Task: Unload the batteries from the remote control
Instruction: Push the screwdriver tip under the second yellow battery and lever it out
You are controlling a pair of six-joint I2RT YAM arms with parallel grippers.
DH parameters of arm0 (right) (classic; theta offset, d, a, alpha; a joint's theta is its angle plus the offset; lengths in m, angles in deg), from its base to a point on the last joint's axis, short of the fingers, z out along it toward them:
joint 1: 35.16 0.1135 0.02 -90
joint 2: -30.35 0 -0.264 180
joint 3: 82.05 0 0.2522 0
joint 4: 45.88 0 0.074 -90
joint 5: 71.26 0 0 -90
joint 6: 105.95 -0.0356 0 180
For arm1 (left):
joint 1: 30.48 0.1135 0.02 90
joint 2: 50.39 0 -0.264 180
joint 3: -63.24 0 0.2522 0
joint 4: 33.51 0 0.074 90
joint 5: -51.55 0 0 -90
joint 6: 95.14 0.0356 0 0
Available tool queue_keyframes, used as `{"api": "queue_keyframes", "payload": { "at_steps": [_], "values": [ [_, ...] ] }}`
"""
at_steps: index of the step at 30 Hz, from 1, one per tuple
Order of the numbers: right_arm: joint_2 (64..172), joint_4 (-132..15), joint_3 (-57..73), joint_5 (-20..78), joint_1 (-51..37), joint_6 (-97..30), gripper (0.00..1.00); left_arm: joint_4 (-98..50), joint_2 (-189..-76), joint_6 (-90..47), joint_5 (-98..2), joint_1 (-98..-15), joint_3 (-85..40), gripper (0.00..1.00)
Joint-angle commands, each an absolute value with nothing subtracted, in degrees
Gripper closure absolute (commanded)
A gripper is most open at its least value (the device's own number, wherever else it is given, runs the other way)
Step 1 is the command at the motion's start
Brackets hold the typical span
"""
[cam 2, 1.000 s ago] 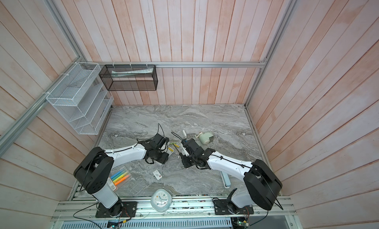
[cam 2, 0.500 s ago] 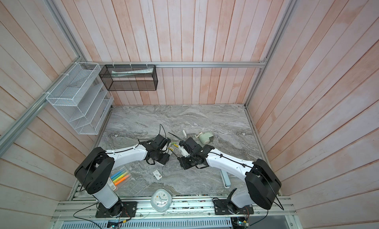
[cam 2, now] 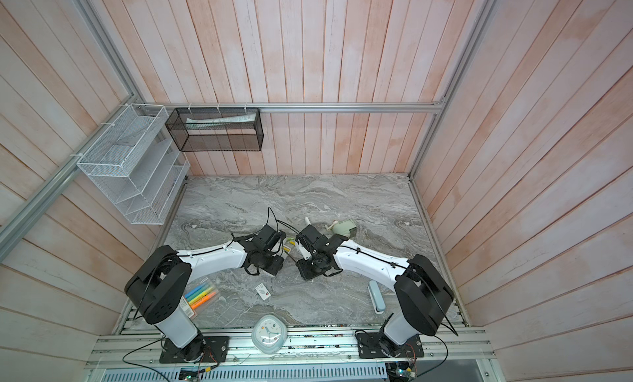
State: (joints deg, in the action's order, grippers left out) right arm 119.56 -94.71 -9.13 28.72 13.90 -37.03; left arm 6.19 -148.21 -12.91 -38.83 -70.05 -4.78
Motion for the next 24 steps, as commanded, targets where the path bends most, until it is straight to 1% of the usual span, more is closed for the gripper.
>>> {"api": "queue_keyframes", "payload": {
  "at_steps": [1,8,13,20,24],
  "values": [
    [121.13,-97.96,-7.44,26.5,14.24,-36.51,1.0,8.73,-151.6,-13.41,-43.43,-70.82,-2.82,0.44],
    [124.91,-98.51,-4.13,25.27,15.0,-36.57,1.0,8.64,-151.62,-12.79,-44.86,-70.82,-2.82,0.46],
    [127.5,-99.47,-2.0,22.49,16.64,-38.35,1.0,8.55,-151.42,-12.7,-45.35,-70.82,-2.82,0.47],
    [129.83,-99.08,-1.32,19.44,19.42,-42.49,1.0,8.47,-151.31,-12.87,-45.48,-70.82,-2.77,0.49],
    [129.71,-97.0,-2.23,19.34,20.54,-44.13,1.0,8.29,-151.2,-13.05,-45.45,-70.82,-2.64,0.49]
  ]
}}
